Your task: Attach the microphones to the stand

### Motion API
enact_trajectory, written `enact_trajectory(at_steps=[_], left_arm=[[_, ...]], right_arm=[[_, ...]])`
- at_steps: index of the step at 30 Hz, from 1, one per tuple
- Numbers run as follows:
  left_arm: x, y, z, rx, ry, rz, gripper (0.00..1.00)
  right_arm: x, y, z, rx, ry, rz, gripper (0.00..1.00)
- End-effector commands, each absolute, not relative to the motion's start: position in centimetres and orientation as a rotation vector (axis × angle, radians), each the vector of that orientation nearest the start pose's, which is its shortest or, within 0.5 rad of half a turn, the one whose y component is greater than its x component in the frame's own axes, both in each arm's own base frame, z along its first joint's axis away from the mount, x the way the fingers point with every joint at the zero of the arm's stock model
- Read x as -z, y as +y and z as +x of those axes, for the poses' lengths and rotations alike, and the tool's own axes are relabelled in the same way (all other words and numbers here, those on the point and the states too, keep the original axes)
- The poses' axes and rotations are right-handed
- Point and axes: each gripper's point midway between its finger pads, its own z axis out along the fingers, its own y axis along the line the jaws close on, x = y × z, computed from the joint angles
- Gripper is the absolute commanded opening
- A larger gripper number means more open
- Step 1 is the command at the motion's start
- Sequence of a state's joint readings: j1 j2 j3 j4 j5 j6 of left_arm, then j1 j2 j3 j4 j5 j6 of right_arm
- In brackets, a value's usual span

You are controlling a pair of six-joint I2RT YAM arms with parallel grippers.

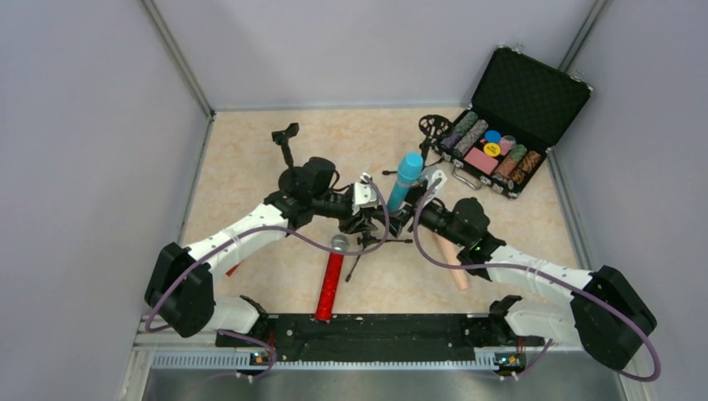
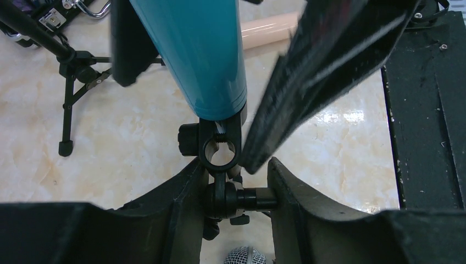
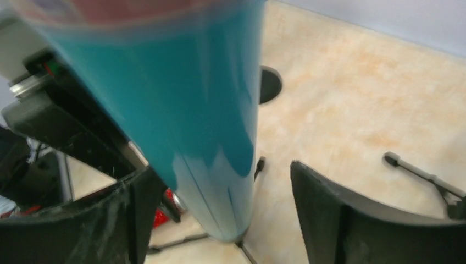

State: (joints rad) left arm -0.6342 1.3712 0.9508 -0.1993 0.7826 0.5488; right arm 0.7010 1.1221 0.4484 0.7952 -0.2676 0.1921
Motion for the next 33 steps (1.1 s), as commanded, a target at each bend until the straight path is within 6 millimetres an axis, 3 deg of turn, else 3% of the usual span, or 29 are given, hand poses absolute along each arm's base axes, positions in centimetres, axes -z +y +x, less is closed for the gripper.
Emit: enact_trajectory(at_steps=[1, 5, 13, 33], left_arm=[[-17.4, -31.1, 23.2, 0.891, 1.456, 1.543, 0.00], [-17.4, -31.3, 23.1, 0.912, 1.455, 1.544, 0.00], [-17.2, -31.2, 23.2, 0.904, 1.461, 1.545, 0.00], [-16.4, -31.2, 23.5, 0.877, 1.489, 1.550, 0.00]], right_arm=[[-22.0, 29.2, 24.0, -0.971, 1.526, -0.653, 0.91], [-23.0, 28.9, 23.3, -0.999, 1.514, -0.634, 0.98], [-23.2, 27.7, 22.4, -0.993, 1.533, -0.607, 0.99], [-18.7, 24.2, 20.2, -1.131, 1.719, -0.513, 0.98]])
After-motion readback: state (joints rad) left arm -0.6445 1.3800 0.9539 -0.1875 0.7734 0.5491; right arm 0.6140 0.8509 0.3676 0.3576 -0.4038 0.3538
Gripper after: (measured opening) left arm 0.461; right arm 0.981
